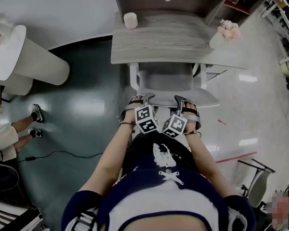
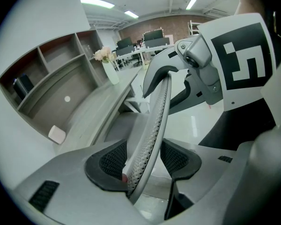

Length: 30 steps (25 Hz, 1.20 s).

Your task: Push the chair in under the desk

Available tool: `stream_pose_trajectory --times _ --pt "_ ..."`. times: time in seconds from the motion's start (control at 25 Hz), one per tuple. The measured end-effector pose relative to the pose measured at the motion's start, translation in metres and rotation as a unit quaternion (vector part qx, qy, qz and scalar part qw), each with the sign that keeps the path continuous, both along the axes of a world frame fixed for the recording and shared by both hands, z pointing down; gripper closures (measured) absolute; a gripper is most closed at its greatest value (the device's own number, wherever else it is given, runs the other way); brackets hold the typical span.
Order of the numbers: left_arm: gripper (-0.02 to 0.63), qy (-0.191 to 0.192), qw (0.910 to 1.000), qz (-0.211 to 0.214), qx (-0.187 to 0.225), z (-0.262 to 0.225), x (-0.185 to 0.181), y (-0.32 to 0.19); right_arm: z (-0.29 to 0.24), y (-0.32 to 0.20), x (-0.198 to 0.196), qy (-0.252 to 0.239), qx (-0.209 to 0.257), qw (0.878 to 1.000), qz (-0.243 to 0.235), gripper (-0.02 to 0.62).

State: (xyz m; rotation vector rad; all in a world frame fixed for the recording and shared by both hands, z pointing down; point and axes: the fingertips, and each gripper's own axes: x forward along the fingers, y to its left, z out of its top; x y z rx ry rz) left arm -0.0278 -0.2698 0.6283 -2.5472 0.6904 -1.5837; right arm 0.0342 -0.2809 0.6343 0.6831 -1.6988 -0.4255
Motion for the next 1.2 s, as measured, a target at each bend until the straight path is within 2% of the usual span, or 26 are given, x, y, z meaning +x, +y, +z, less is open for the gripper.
stream_pose_trajectory --times 1.2 --pt "0.38 -0.004 1.0 0.0 -0.002 0.0 -0.003 -0.028 0.001 -0.028 -0.002 0.002 0.015 1.0 -0.013 0.405"
